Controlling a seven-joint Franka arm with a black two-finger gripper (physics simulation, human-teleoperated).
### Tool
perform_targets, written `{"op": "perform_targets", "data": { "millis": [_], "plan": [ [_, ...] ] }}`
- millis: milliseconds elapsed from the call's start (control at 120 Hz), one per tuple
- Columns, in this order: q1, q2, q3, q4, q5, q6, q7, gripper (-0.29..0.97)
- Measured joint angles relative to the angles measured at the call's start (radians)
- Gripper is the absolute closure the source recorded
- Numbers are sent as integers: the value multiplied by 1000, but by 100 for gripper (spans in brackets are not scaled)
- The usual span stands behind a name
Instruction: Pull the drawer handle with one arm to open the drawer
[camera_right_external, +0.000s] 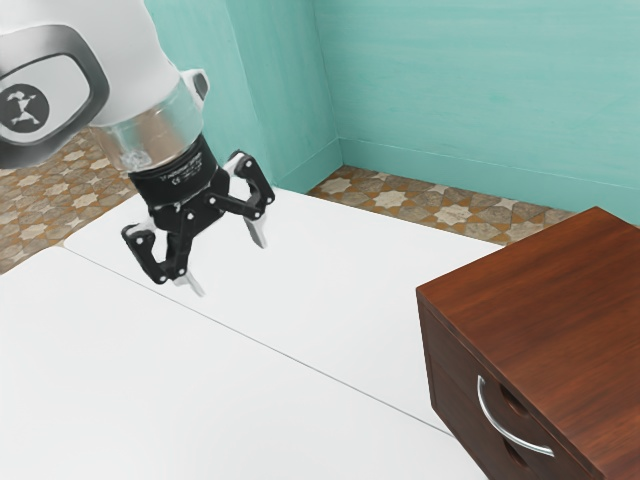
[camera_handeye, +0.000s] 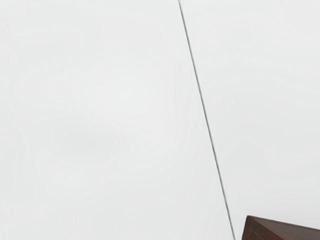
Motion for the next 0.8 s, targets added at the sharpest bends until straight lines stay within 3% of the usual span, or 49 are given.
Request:
{"op": "perform_targets", "data": {
  "millis": [150,225,300,517,800],
  "plan": [
    [-25,-36,28,-93,13,-47,-49,5],
    [-105,-76,48,-114,-7,-71,-73,4],
    [-266,-84,105,-137,-7,-67,-93,3],
    [-463,-109,135,-362,-22,213,-114,1],
    [-488,41,136,-329,-41,445,-117,0]
  ]
}}
